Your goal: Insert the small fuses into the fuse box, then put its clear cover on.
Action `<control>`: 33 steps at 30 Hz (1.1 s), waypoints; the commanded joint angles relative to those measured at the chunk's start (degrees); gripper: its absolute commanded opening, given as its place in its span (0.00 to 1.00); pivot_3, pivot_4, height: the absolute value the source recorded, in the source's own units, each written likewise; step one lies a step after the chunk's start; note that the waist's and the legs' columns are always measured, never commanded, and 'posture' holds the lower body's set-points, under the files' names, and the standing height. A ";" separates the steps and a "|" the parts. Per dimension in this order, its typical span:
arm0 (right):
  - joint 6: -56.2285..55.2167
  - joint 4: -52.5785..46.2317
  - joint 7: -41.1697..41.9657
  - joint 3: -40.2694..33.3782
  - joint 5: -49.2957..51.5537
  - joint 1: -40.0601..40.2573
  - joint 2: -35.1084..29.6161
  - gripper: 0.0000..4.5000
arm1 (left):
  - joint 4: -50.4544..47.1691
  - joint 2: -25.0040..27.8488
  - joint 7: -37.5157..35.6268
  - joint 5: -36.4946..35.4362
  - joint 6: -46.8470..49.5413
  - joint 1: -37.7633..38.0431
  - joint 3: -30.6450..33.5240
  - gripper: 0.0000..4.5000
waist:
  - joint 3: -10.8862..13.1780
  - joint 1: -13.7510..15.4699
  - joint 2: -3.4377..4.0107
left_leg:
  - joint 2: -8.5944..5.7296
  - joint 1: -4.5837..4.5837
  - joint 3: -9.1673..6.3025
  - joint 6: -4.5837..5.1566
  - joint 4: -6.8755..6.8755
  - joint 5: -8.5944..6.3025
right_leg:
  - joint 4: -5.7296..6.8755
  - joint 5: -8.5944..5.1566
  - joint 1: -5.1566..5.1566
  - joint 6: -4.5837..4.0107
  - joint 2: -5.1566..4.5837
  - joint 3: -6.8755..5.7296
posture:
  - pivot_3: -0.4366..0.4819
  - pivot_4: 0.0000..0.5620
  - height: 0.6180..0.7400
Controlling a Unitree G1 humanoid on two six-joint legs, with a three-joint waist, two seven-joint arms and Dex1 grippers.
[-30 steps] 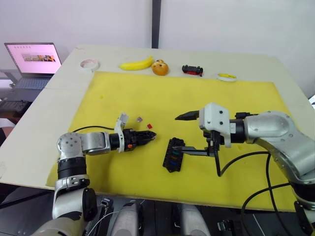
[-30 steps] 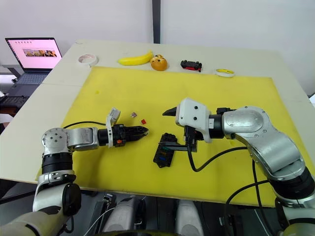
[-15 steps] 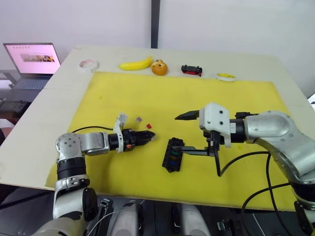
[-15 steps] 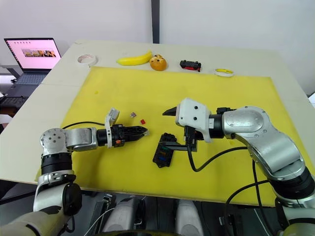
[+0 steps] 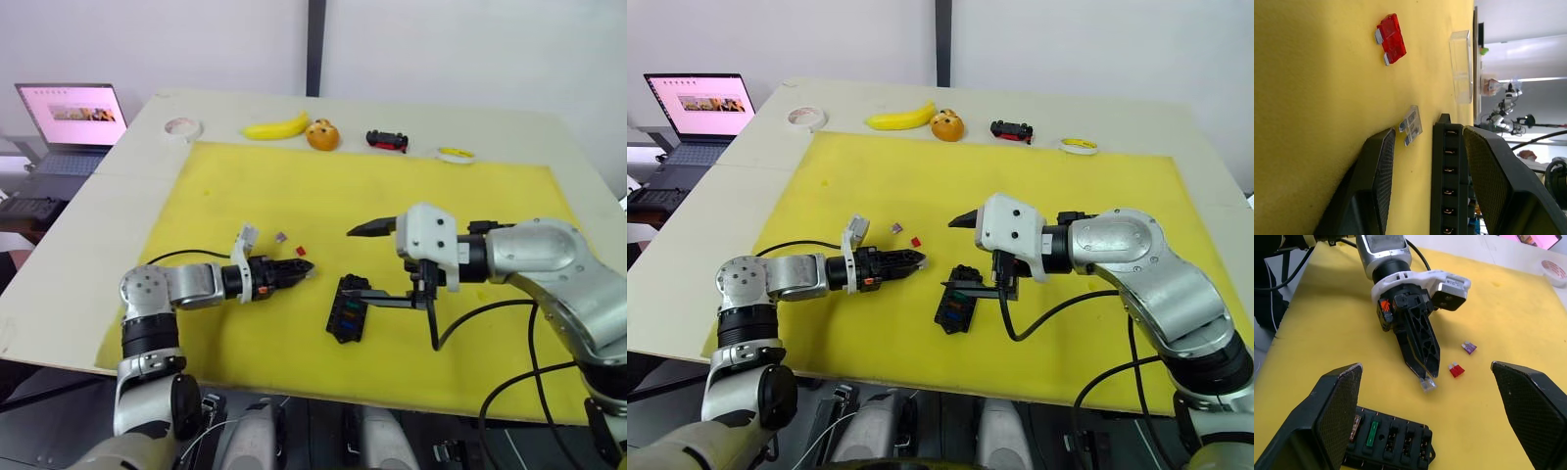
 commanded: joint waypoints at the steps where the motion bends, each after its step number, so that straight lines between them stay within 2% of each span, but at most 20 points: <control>1: -0.55 -1.47 -0.27 -0.48 0.14 -0.93 0.12 1.00 | 1.33 -1.01 -0.30 3.51 -2.14 -0.73 -1.29 0.52 | 0.00 0.05 0.00 | -0.01 0.00 -0.01 0.01 0.01 0.00 | 0.02 0.00 0.00 0.00 0.00 0.00 | 0.48 0.27 0.98; 10: -0.51 -1.45 -0.45 -0.42 0.12 -1.07 0.25 1.00 | 1.90 -3.05 -2.59 7.42 -3.59 -2.40 -2.45 0.52 | 0.00 1.46 0.00 | -0.07 0.00 -0.04 0.18 0.04 0.06 | 0.05 0.00 0.04 0.00 -0.07 -0.01 | 0.48 0.27 0.98; 25: -0.30 -1.75 -0.74 -0.39 0.14 -1.01 0.29 1.00 | 0.19 -4.34 -5.60 10.44 -1.90 -2.62 -3.03 0.52 | -0.01 1.54 -0.01 | -0.12 0.00 -0.07 0.23 0.06 0.06 | 0.05 0.00 0.09 0.00 -0.12 -0.01 | 0.48 0.27 0.98; 28: -0.36 -1.69 -0.74 -0.36 0.08 -1.03 0.26 1.00 | -0.08 -4.38 -5.86 11.31 -1.85 -2.39 -3.07 0.34 | -0.01 1.50 -0.01 | -0.13 0.00 -0.07 0.24 0.05 0.06 | 0.05 0.00 0.09 0.00 -0.12 -0.01 | 0.48 0.27 0.98; 29: -0.39 -1.66 -0.72 -0.41 0.08 -1.04 0.22 1.00 | -0.27 -4.37 -5.99 11.45 -1.75 -2.29 -3.02 0.23 | -0.01 1.47 -0.01 | -0.13 0.00 -0.07 0.24 0.05 0.06 | 0.05 0.00 0.09 0.00 -0.12 -0.01 | 0.48 0.27 0.98; 33: -0.43 -1.61 -0.71 -0.49 0.11 -0.99 0.16 1.00 | -0.50 -4.18 -6.27 12.43 -1.55 -1.84 -2.59 0.23 | -0.01 1.40 0.00 | -0.12 0.00 -0.07 0.24 0.05 0.06 | 0.06 0.00 0.08 0.00 -0.11 -0.02 | 0.48 0.27 0.98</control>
